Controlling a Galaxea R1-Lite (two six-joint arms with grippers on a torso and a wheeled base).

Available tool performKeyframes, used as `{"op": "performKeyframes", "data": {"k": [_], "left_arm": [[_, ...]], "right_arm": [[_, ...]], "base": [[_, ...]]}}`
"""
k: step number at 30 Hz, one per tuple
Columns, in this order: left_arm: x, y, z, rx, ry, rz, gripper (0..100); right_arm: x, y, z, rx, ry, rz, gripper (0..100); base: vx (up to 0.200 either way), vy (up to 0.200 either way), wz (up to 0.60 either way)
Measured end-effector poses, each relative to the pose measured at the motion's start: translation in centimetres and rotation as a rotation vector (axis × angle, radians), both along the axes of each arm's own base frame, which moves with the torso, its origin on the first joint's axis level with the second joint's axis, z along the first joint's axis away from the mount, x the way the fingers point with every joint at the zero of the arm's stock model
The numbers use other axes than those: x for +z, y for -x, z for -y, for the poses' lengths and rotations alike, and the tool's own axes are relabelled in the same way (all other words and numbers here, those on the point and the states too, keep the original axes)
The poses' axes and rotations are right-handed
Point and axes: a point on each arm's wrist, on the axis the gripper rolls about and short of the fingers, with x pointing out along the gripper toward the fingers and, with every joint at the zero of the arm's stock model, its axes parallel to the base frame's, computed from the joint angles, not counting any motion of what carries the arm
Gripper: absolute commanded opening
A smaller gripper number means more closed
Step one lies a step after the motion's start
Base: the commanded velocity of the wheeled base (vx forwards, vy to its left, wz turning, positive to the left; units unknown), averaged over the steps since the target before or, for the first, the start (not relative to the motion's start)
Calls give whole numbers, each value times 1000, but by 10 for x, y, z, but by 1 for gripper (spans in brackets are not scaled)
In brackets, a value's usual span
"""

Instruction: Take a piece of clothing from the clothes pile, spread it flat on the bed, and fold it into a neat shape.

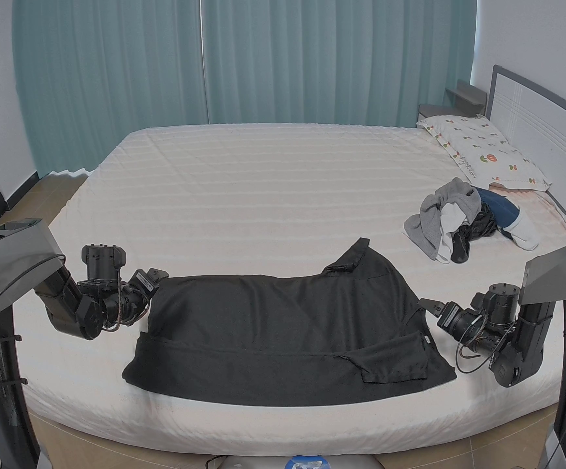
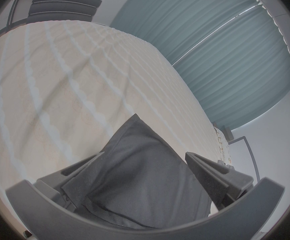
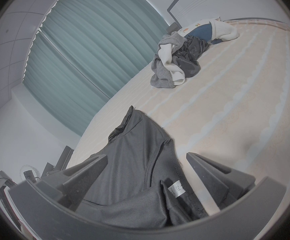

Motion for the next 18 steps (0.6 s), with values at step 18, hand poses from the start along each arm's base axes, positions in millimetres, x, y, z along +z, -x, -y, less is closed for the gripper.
{"op": "performKeyframes", "data": {"k": [18], "left_arm": [[0, -1, 2, 7, 33, -2, 100]], "right_arm": [[0, 0, 0, -1, 0, 0, 100]], "base": [[0, 0, 0]]}}
